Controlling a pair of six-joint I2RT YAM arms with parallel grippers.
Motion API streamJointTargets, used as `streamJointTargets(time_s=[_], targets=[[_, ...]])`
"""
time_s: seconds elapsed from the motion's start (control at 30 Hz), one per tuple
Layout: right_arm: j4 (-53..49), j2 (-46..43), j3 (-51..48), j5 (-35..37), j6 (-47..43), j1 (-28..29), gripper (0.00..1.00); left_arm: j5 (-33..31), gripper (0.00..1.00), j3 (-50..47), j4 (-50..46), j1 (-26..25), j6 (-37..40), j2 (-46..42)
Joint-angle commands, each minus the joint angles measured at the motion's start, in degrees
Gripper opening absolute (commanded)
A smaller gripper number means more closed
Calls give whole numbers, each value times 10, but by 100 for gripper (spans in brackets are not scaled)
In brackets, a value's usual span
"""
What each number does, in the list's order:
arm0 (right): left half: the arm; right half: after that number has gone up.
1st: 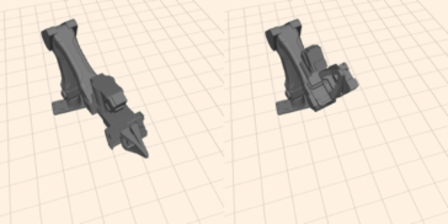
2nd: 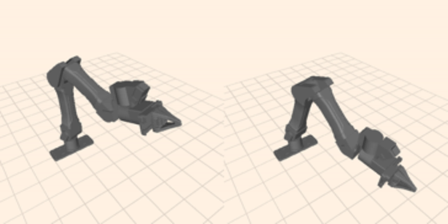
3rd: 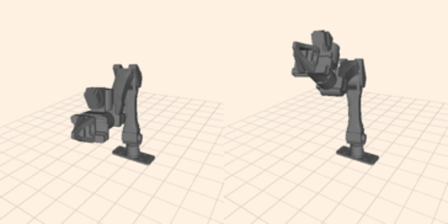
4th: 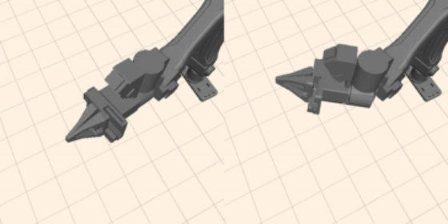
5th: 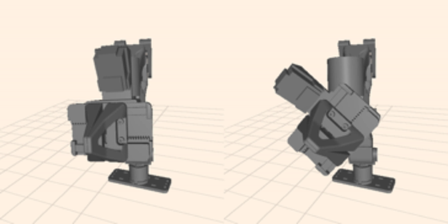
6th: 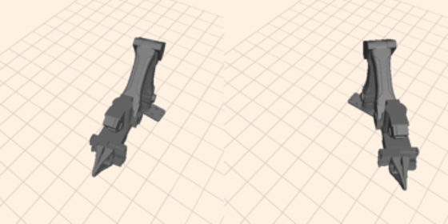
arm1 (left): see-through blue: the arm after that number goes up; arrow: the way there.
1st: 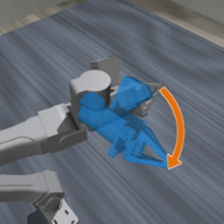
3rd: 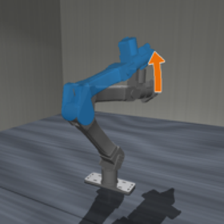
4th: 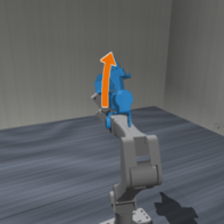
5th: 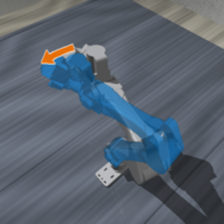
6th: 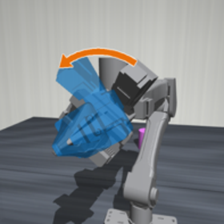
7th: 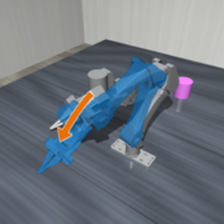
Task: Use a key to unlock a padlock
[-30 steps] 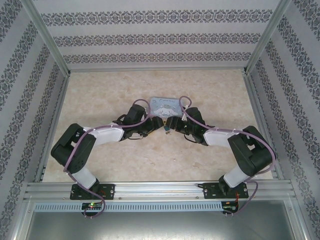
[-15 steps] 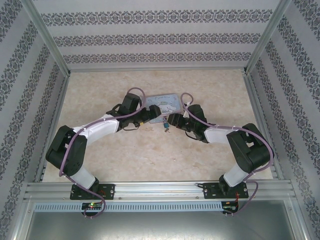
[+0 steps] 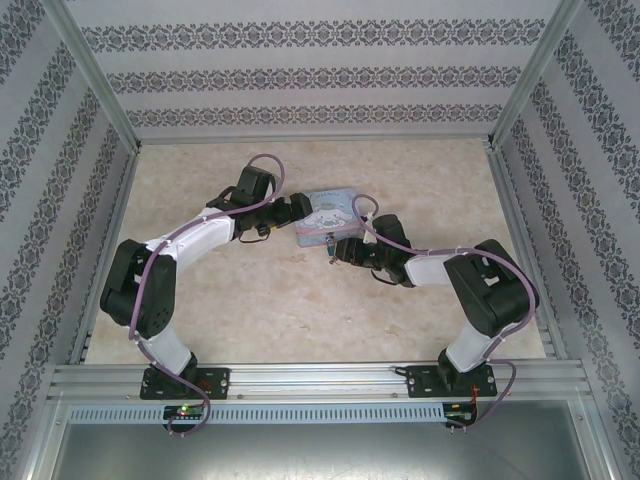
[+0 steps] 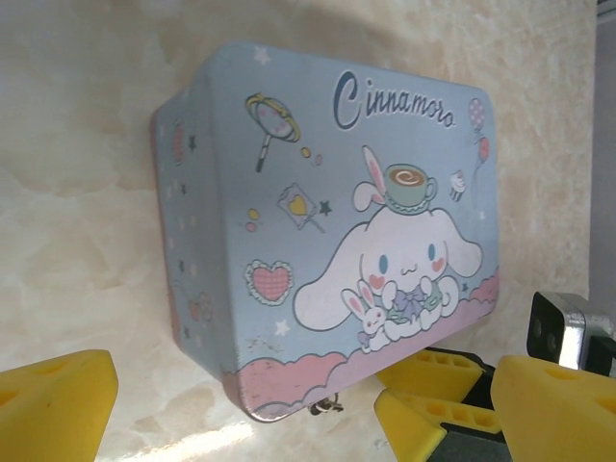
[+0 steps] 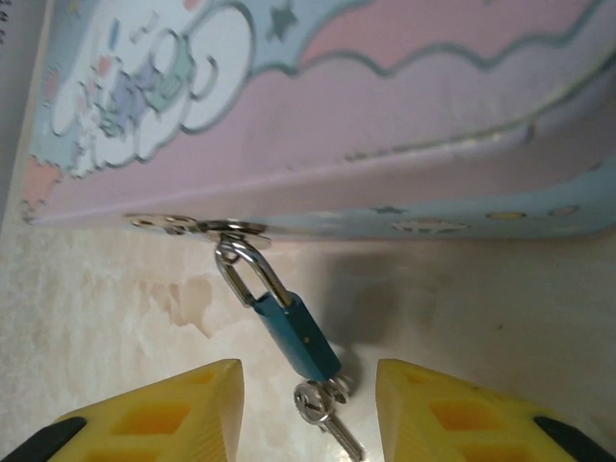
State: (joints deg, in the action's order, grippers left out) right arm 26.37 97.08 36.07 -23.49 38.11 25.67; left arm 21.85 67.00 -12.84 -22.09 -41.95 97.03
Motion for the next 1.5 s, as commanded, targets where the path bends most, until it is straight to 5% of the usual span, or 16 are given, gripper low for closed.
streamJointTargets(time_s=[0.0,0.63,1.03,1.47], targets=[[4,15,22,-11,-21,8,41,2,100,16,-23,7,18,6],[-6,60,50,3,-20,32,37,28,100,23,-4,18,3,20],[-14,53,36,31,-5,29,0,28,100,23,-8,22,14,17],[-25,13,16,40,68,19,0,-77,100,76,-112,-22,95,32]])
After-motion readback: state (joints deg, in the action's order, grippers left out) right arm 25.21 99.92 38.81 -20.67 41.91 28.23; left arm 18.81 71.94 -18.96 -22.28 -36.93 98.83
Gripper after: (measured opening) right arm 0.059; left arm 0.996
